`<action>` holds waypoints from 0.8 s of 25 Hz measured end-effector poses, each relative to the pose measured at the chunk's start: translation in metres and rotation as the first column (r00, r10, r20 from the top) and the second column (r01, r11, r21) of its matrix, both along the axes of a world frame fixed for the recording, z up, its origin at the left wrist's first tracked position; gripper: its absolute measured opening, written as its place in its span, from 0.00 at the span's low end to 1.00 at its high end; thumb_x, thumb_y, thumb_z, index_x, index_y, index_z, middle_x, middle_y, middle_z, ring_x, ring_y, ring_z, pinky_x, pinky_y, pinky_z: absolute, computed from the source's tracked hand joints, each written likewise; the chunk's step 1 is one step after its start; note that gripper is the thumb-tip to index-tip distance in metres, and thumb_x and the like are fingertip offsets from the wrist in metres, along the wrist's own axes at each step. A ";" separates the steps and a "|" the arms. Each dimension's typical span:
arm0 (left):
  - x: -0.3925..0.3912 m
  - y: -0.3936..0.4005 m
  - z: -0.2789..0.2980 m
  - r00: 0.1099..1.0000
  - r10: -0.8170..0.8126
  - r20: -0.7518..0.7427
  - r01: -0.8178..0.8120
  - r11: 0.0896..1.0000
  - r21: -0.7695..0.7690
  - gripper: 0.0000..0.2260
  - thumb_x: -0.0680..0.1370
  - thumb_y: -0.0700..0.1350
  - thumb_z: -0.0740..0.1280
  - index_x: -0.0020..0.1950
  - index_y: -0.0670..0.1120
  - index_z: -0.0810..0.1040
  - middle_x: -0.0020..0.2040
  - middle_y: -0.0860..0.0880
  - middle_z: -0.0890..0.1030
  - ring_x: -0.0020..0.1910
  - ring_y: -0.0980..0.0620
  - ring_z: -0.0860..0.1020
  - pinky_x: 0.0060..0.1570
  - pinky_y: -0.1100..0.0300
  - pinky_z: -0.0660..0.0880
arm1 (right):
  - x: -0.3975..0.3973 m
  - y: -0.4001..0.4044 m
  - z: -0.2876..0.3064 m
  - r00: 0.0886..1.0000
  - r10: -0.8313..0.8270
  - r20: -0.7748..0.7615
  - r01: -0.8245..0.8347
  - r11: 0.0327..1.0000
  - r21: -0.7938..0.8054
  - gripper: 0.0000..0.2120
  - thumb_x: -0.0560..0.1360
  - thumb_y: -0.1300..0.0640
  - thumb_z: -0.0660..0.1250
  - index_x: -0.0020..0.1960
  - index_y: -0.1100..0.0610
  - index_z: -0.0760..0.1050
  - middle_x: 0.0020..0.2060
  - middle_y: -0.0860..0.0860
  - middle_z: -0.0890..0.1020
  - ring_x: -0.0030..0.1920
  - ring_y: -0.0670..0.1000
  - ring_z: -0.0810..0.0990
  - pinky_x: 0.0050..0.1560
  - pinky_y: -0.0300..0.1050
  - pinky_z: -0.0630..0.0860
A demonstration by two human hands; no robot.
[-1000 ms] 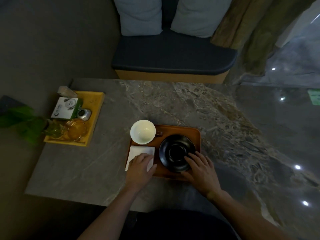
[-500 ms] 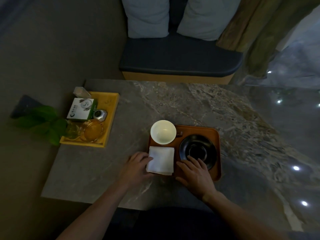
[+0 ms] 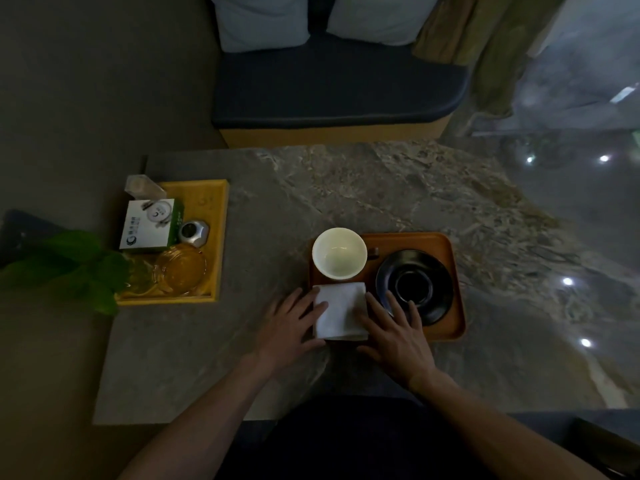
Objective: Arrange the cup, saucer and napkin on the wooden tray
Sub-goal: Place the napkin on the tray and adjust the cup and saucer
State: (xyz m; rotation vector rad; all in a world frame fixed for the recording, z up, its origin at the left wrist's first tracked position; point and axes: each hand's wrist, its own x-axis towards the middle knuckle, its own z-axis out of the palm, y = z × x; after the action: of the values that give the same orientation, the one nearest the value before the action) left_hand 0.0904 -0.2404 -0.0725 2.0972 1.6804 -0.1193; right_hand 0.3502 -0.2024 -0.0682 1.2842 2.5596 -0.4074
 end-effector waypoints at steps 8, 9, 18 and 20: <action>-0.001 -0.001 -0.011 1.000 0.010 0.026 -0.011 0.999 0.043 0.33 0.74 0.65 0.63 0.76 0.57 0.58 0.78 0.48 0.59 0.75 0.41 0.59 0.69 0.40 0.60 | -0.002 0.007 -0.007 0.999 -0.008 0.040 0.009 1.000 -0.029 0.34 0.74 0.34 0.58 0.76 0.41 0.51 0.78 0.49 0.47 0.75 0.61 0.39 0.71 0.70 0.43; -0.001 0.000 -0.011 1.000 0.015 0.024 -0.016 0.999 0.046 0.33 0.74 0.65 0.64 0.76 0.57 0.59 0.78 0.48 0.59 0.75 0.41 0.60 0.69 0.39 0.61 | -0.002 0.008 -0.007 0.999 -0.011 0.030 0.012 0.999 -0.033 0.34 0.74 0.34 0.59 0.76 0.41 0.51 0.78 0.49 0.47 0.75 0.61 0.39 0.71 0.70 0.43; 0.001 0.003 -0.015 0.998 0.058 0.035 -0.059 0.997 0.039 0.33 0.74 0.64 0.64 0.76 0.58 0.57 0.78 0.49 0.59 0.75 0.42 0.59 0.68 0.39 0.62 | -0.004 0.017 -0.005 0.999 0.001 0.036 0.001 0.998 -0.057 0.33 0.75 0.36 0.59 0.76 0.39 0.50 0.78 0.48 0.44 0.74 0.60 0.35 0.71 0.68 0.37; 0.001 0.003 -0.015 0.997 0.062 0.041 -0.063 0.997 0.039 0.34 0.73 0.66 0.63 0.76 0.58 0.57 0.78 0.50 0.58 0.76 0.43 0.58 0.69 0.40 0.61 | -0.006 0.019 -0.004 0.999 -0.005 0.033 0.007 0.998 -0.058 0.32 0.76 0.36 0.60 0.75 0.40 0.53 0.78 0.49 0.45 0.74 0.60 0.35 0.71 0.69 0.38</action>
State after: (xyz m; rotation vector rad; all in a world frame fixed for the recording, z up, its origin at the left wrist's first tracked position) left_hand 0.0911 -0.2378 -0.0875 2.0598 1.7368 -0.0243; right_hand 0.3446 -0.1835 -0.0720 1.2676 2.4987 -0.4539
